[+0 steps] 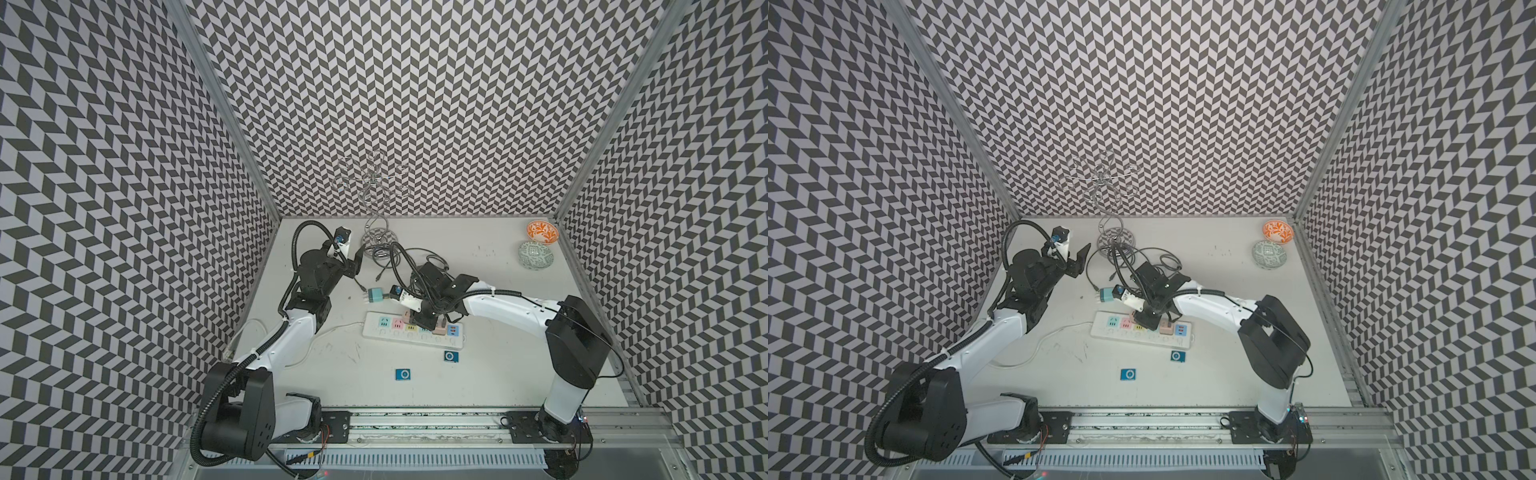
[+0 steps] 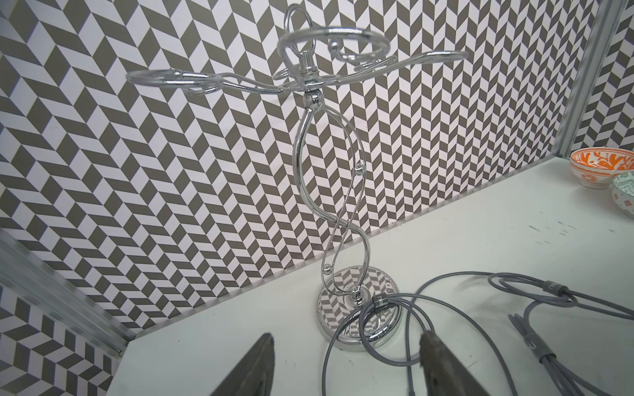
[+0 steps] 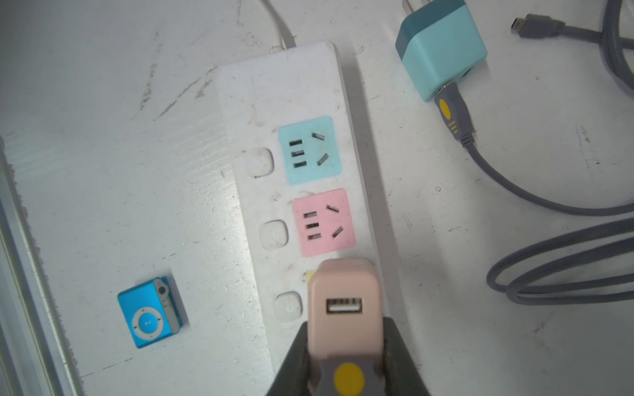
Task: Charge mp3
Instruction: Insert the plug into the socket.
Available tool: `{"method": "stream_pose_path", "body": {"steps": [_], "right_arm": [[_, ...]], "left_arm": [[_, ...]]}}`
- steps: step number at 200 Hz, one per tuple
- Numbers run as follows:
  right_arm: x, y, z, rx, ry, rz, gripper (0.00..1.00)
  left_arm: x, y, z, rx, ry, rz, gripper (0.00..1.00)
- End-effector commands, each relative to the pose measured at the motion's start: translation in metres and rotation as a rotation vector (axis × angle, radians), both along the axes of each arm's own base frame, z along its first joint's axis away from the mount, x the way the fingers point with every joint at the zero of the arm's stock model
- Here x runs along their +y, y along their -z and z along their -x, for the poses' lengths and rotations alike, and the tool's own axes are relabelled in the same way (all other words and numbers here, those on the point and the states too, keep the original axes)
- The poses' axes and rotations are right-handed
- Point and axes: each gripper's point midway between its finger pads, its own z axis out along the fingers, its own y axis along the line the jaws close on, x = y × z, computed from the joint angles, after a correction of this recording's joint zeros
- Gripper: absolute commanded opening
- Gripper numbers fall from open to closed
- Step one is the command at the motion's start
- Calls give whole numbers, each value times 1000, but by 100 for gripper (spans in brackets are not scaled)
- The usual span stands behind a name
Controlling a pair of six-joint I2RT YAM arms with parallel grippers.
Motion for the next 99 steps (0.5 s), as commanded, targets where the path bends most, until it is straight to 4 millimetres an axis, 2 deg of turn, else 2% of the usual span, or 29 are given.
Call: {"method": "stream_pose_path", "body": {"steps": [1,34,70,99], "right_arm": [[-1,-3,7,8,11,-23,1],[-1,-5,16,49,27,-54,1],[-2,-15,23,39,20,-115,1],[-2,-5,24,52,15,-105,1]], "left_arm": [[0,-4,-2,-15,5,9,67],[-1,-3,-2,-11,10,6,67],[-1,-4,-2,-13,8,6,67],[-2,-2,-3,-9,12,7,67]]}}
